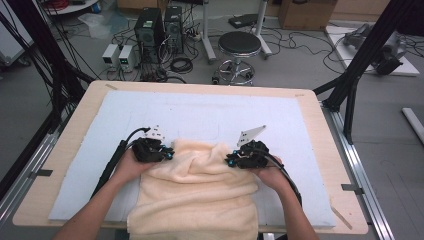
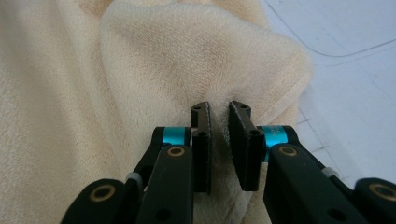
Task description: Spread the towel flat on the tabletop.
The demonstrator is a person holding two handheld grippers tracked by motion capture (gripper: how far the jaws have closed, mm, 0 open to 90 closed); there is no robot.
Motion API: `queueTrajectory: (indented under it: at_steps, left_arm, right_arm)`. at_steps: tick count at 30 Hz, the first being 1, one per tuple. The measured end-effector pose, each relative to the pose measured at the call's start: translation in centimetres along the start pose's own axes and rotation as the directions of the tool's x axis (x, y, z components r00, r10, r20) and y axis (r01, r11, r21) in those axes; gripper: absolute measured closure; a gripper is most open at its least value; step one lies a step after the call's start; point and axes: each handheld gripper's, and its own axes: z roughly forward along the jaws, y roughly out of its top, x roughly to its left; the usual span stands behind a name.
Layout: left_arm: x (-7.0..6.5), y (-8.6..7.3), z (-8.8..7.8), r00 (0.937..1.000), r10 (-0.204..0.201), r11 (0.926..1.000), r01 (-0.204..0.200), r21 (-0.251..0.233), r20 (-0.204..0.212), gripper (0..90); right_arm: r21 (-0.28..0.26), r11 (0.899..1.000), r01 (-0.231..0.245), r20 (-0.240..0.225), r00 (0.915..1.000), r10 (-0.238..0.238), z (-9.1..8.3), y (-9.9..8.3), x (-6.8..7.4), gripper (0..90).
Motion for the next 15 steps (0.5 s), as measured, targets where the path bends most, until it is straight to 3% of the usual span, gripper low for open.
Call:
queueTrajectory:
  at_steps: [2,5,12,15]
  left_arm:
    - [-0.1,0.0,-0.2,0.9999,0.007,0.9999,-0.006,0.010,-0.013,84.8]
    - [0.1,-0.2,-1.2,0.9998,-0.017,0.9998,0.017,0.006,-0.007,85.6]
    - [0.2,-0.8,-5.0,0.9977,-0.058,0.9949,0.054,-0.085,-0.036,85.8]
    - [0.0,-0.5,-6.5,0.9960,-0.070,0.9885,0.062,-0.138,-0.055,85.9]
  right_arm:
    - [-0.005,1.000,0.000,0.010,1.0000,0.000,-0.4,0.1,0.1,80.9]
    - [-0.026,1.000,0.006,0.025,0.9997,-0.006,-1.2,0.0,0.2,81.6]
    - [-0.105,0.994,0.011,0.060,0.9982,-0.004,-4.1,-0.2,0.7,82.5]
    - [-0.125,0.992,0.010,0.075,0.9972,-0.001,-5.4,-0.3,0.9,82.8]
